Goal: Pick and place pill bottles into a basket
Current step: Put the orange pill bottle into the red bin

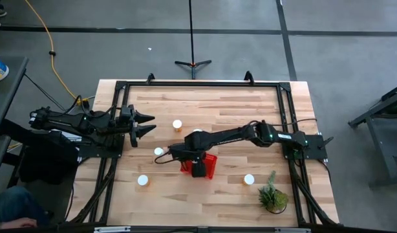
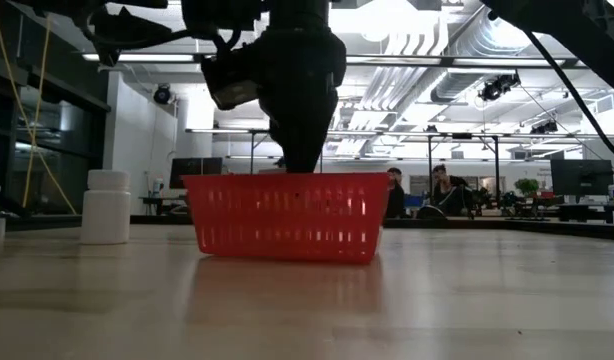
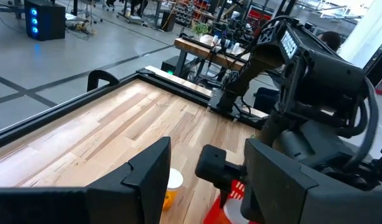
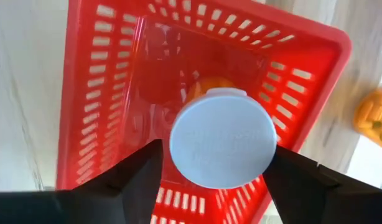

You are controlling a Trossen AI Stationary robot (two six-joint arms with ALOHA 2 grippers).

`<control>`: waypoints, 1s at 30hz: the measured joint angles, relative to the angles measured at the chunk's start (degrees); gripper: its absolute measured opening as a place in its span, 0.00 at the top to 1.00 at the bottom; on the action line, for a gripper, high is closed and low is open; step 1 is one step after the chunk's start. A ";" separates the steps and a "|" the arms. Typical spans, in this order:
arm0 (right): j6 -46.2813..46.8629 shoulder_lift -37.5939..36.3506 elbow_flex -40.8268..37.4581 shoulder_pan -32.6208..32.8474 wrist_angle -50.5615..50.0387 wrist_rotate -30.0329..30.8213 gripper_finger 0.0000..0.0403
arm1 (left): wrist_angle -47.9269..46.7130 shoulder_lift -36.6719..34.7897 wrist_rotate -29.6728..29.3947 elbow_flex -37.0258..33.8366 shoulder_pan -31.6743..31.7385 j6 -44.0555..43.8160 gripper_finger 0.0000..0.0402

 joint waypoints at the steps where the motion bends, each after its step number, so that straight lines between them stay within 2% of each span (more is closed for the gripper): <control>1: 0.10 0.00 0.00 -0.20 -0.05 -0.54 0.34 | 0.00 0.00 0.00 -0.01 0.00 0.00 0.41; 8: 1.45 -0.04 0.00 -0.63 -0.30 -4.60 0.30 | 0.00 0.00 0.00 -0.01 0.01 0.00 0.41; 18: 1.57 -2.22 0.11 -1.40 -1.63 -3.19 0.30 | 0.00 -0.02 0.00 0.01 0.00 0.00 0.41; 30: 8.00 -8.20 0.10 -2.36 -9.05 4.78 0.30 | -0.01 -0.02 0.00 -0.01 0.00 -0.37 0.41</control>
